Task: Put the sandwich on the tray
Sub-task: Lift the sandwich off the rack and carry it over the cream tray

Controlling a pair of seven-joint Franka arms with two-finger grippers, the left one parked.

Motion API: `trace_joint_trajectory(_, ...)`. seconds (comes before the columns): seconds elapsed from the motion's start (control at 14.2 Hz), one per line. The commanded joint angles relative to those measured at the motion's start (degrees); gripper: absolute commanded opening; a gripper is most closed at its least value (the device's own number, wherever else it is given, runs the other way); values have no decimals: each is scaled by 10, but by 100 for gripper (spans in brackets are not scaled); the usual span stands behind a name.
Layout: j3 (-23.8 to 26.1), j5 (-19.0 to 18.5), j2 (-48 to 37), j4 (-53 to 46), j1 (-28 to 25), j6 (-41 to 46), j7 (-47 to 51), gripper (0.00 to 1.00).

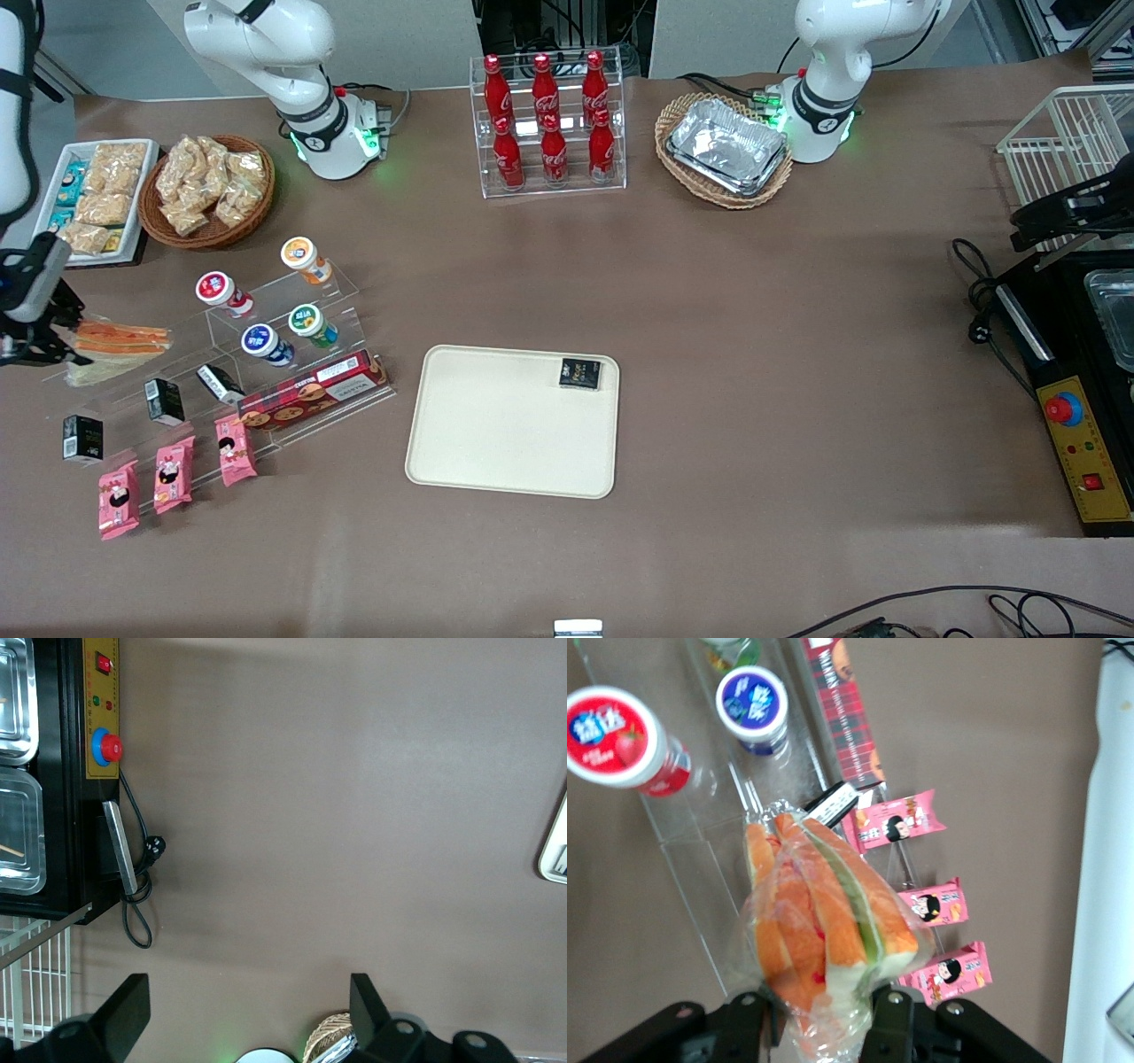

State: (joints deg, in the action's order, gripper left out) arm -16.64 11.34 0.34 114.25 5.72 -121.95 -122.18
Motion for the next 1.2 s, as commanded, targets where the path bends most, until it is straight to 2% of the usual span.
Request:
trace_joint_trajectory(0.0,6,16,19,-85,-9,76,106,39)
trace_joint_trajectory(0.21,13,16,22,-135,-40,128,231,39)
trace_joint_trajectory(0.49,12,16,28,-164,-112,149,419,39)
trace_joint_trajectory(0.84,12,11,69,-191,-219,135,654,39)
trace_joint_trajectory(1.06,12,2,100,-193,-290,79,769,39)
trace_joint_trajectory(1.13,12,-12,114,-194,-309,69,799,39)
